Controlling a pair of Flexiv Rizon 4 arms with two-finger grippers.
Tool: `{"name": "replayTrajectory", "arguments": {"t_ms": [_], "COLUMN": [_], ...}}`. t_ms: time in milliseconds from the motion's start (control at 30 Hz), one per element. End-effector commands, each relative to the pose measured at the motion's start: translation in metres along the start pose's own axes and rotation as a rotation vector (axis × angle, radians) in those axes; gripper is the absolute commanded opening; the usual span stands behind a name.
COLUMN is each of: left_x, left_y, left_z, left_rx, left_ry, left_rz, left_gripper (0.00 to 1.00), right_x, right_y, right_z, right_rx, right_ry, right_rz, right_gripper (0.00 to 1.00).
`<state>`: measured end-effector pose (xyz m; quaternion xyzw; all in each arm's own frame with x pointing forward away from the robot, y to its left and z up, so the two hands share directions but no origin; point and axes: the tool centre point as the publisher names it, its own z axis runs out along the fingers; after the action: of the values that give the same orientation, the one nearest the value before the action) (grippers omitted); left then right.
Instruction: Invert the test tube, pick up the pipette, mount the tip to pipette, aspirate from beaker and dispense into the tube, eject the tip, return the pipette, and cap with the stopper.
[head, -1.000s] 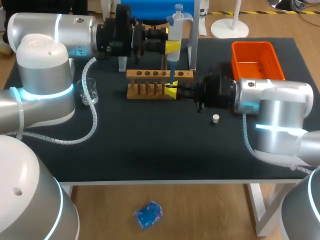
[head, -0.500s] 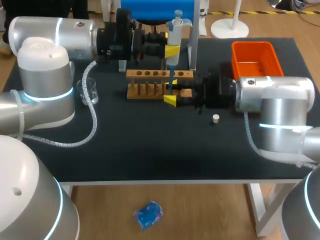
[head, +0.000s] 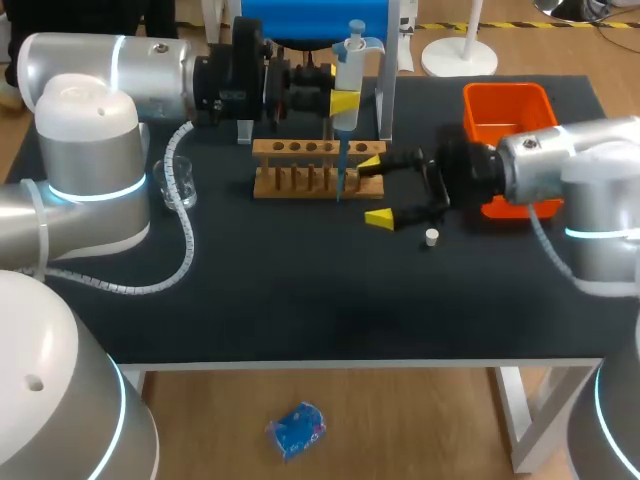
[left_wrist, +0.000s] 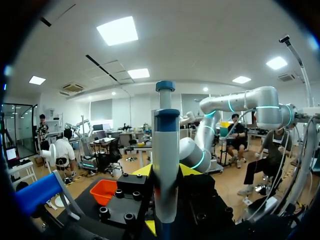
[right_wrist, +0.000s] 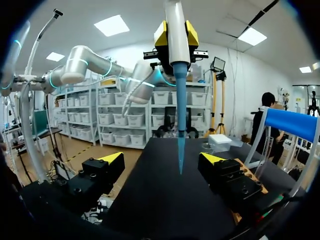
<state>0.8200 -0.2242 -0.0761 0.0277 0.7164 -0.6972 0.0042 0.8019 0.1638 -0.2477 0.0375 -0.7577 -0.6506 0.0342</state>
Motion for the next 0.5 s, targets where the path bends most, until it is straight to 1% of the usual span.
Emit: {"name": "replayTrajectory", "arguments": {"t_ms": [33, 100, 133, 200, 267, 333, 367, 467, 500], "left_x": [-0.001, -0.001, -0.001, -0.005, -0.009, -0.013, -0.014, -0.017, -0.017], "left_y": [0.000, 0.000, 0.000, 0.001, 0.000, 0.000, 0.000, 0.000, 0.001], "left_z": [0.000, 0.000, 0.000, -0.009, -0.022, -0.035, -0.042, -0.063, -0.069], "left_rx": [0.002, 0.002, 0.002, -0.023, -0.024, -0.056, -0.050, -0.088, -0.080], "left_ry": [0.002, 0.002, 0.002, -0.023, -0.048, -0.084, -0.089, -0.144, -0.163], "left_rz": [0.001, 0.001, 0.001, 0.006, 0.020, 0.025, 0.025, 0.028, 0.031], "left_gripper": [0.00, 0.00, 0.00, 0.00, 0.00, 0.00, 0.00, 0.00, 0.00], "right_x": [-0.002, -0.002, -0.001, 0.000, 0.000, 0.000, 0.000, 0.000, 0.000], "right_y": [0.004, 0.003, 0.002, 0.001, 0.001, 0.001, 0.001, 0.001, 0.001], "right_z": [-0.010, -0.013, -0.014, -0.015, -0.015, -0.015, -0.015, -0.015, -0.015], "right_rx": [0.044, 0.056, 0.077, 0.079, 0.079, 0.079, 0.079, 0.079, 0.079], "right_ry": [0.084, 0.084, 0.078, 0.076, 0.076, 0.076, 0.076, 0.076, 0.076], "right_rz": [0.017, 0.016, 0.018, 0.015, 0.015, 0.015, 0.015, 0.015, 0.015], "right_gripper": [1.00, 1.00, 1.00, 1.00, 1.00, 1.00, 1.00, 1.00, 1.00]}}
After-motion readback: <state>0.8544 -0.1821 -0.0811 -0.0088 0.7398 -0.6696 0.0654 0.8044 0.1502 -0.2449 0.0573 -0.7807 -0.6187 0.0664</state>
